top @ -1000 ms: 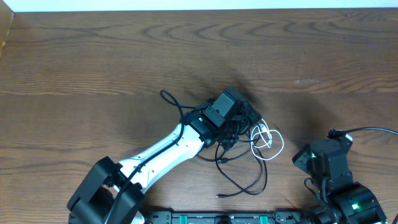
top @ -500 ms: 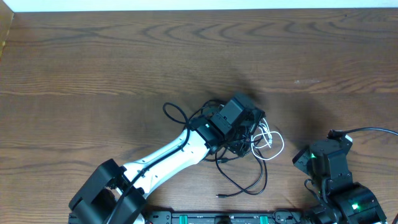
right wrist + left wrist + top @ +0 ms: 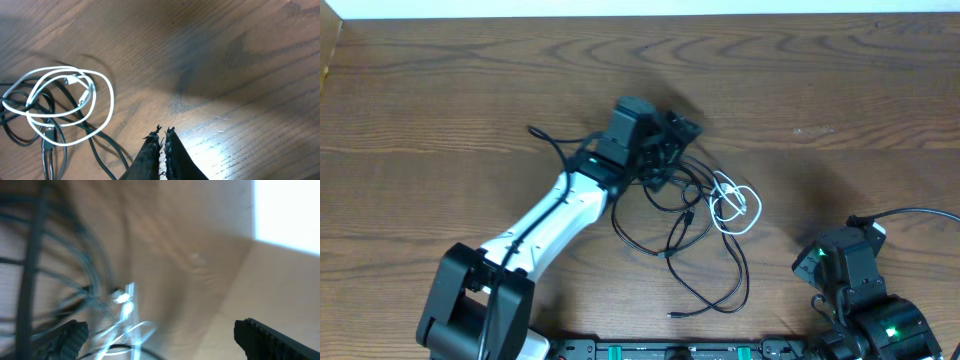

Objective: Untangle cables

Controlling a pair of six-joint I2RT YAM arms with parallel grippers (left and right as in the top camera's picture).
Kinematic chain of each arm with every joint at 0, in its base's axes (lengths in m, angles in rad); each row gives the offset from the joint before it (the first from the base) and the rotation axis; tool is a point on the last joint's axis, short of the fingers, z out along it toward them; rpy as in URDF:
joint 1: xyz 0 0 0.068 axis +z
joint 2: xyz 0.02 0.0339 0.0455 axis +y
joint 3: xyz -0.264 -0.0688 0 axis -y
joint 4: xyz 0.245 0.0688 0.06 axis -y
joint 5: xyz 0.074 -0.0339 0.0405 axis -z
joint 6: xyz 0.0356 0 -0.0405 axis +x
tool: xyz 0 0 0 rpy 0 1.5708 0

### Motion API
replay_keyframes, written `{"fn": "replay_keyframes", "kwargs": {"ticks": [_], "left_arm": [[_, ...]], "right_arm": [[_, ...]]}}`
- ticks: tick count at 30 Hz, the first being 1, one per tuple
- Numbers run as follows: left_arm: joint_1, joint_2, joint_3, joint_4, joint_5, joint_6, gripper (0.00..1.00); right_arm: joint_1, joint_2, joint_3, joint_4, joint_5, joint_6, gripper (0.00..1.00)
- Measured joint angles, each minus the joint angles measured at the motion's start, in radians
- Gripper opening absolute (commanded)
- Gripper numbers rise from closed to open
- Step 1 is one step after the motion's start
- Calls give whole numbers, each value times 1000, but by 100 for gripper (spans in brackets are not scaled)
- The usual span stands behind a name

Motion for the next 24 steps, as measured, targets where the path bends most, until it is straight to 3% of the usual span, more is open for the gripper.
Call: {"fn": "replay_keyframes", "kwargs": {"ticks": [7,15,24], "left_arm": [[-4,0,2,-300,44,229,100],[-9,0,2,-443,89,376,99],[-6,-16,2,-444,235,677,99]], "right_arm": [[0,0,0,1,-2,0,16],[0,0,0,0,-2,0,21],[0,0,0,0,-2,0,32]]}}
